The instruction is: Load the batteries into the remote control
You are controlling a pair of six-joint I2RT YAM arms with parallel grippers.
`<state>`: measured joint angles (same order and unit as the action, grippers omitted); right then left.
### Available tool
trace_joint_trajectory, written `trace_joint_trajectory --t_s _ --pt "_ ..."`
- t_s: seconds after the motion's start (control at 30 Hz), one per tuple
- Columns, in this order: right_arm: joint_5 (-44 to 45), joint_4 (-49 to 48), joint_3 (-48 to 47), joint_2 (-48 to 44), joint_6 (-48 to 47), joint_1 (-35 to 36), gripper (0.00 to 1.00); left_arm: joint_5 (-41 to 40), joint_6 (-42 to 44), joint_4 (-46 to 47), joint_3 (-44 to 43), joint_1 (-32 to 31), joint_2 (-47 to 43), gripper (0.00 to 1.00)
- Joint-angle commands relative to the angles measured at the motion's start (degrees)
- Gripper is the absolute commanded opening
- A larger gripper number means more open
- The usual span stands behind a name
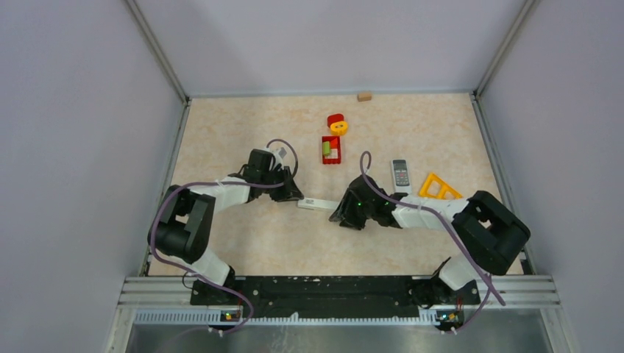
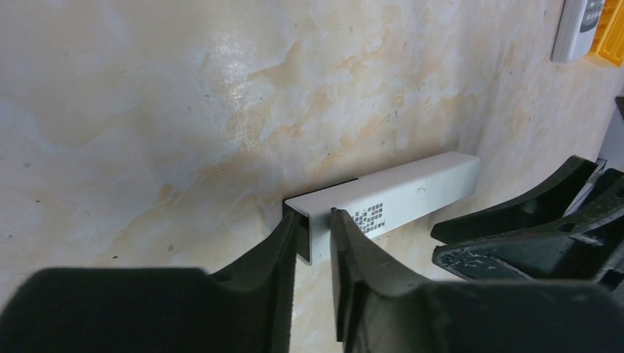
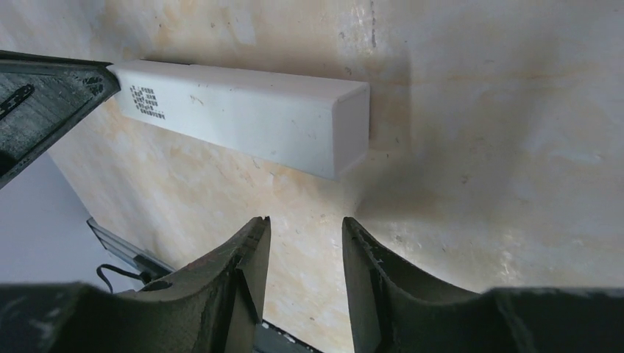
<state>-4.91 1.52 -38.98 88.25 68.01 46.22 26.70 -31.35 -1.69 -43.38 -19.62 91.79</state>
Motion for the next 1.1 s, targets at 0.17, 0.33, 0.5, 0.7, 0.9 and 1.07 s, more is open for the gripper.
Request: trace_joint_trajectory --t_s 0.17,0.33,0.5,0.7,0.9,1.07 --pt "8.02 7.43 0.17 -10.42 -3.66 -2.05 0.48 -2.27 0.91 -1.73 1.06 0.13 -1.75 0.57" --pt "7.64 6.99 0.23 -9.86 -4.71 -3.55 0.49 -1.7 0.18 -1.87 0.91 0.21 -3.64 0.69" --pt "7.6 5.56 -0.25 -8.06 -5.8 -4.99 0.48 -0.06 -0.19 -2.03 0.94 0.33 -3.4 0.66" --pt "7.18 3.04 -1.26 -6.04 -7.09 -5.83 0.44 2.04 -1.0 -1.59 1.38 0.37 -2.87 0.54" --pt "5.64 1.26 -2.44 -3.31 -7.72 -5.87 0.33 2.91 -1.36 -1.34 1.99 0.37 -2.94 0.43" --pt "5.13 0.68 -2.59 -1.77 -7.74 -5.87 0.19 3.17 -1.51 -1.33 2.15 0.46 -2.82 0.32"
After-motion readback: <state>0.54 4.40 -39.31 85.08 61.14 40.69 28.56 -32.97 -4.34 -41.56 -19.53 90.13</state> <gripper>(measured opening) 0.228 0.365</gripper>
